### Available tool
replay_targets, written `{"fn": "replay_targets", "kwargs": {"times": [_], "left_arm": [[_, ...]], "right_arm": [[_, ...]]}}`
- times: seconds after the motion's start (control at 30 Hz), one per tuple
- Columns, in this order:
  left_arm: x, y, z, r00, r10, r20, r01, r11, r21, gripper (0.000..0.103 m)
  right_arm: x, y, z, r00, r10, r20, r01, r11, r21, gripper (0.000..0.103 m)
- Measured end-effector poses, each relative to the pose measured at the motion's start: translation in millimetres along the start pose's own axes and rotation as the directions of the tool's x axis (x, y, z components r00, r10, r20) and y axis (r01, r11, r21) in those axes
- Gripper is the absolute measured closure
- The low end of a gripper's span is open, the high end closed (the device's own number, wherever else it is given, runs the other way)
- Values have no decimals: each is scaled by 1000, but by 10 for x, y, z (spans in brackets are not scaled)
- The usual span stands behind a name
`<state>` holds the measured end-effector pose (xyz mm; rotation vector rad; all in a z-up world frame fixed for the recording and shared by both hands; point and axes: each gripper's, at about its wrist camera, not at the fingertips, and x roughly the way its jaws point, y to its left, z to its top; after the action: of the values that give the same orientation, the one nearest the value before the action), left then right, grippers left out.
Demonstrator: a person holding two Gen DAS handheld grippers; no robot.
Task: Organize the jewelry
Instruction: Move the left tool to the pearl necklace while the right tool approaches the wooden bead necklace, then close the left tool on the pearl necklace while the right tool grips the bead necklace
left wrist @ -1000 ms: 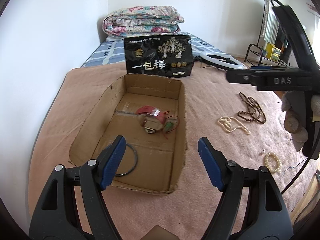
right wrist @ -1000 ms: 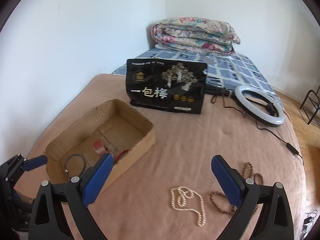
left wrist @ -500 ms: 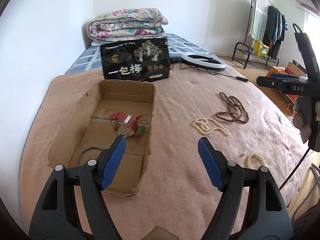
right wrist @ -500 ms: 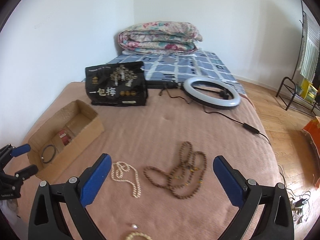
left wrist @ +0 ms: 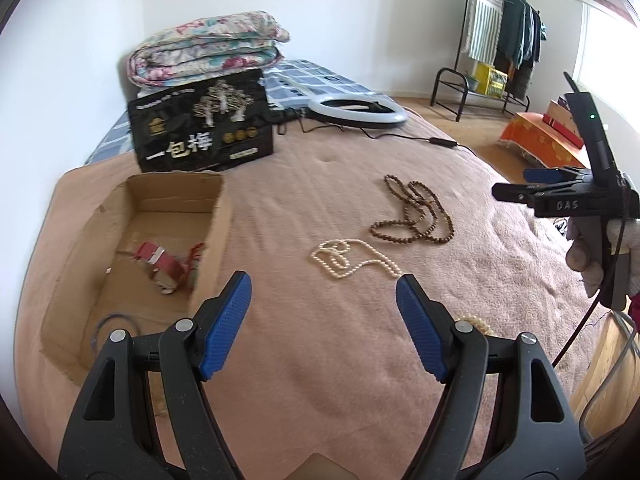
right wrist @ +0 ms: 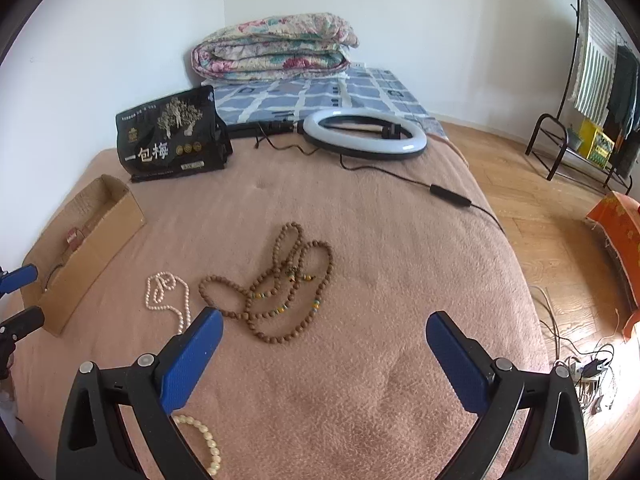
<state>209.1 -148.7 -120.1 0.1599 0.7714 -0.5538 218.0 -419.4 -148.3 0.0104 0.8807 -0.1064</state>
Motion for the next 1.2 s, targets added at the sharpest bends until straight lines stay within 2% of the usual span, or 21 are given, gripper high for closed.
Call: {"fn": "replay_targets", "kwargs": {"times": [0.2,0.47,0.63,0.83,1.2], "left_arm": [[286,-153,13,999,-13,-42,14,1000,6,26],[663,-249,-8,995,-39,-96,39,999,1,26],[861,-261,8,992,-50,-115,50,999,-7,26],[1011,-223,4,990,-57,-126,55,998,-25,26],[1172,-138,-6,988,-69,-136,62,996,-59,26]], "right_arm": [[258,-33,-47,999,34,-41,-33,999,24,0],[638,29,53,993,72,-98,-67,997,46,0],[878,31,121,986,95,-140,-80,991,107,0],[1105,17,189,979,107,-172,-74,980,184,0],[1379,128,321,976,70,-208,-17,969,247,0]]}}
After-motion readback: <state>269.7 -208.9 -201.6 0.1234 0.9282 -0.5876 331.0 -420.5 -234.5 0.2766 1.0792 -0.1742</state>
